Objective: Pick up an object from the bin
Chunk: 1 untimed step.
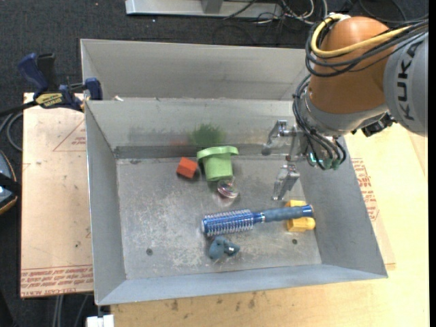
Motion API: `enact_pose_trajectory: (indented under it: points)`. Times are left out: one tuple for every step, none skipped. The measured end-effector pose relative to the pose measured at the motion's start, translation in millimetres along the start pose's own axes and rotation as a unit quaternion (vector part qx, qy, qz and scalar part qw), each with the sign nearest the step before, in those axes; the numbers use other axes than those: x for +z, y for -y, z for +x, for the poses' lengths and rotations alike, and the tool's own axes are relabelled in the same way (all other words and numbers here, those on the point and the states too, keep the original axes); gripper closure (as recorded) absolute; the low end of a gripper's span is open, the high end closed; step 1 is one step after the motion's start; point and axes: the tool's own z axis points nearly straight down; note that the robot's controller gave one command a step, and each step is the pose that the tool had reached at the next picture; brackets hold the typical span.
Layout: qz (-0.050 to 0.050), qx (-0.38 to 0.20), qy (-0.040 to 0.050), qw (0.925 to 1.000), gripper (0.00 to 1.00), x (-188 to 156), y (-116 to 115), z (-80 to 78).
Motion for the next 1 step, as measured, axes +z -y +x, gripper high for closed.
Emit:
enact_pose_trajectory:
  points:
    - [0.001, -0.113, 0.0075, 0.9936, 0.0, 170.7, -16.3, 29.7]
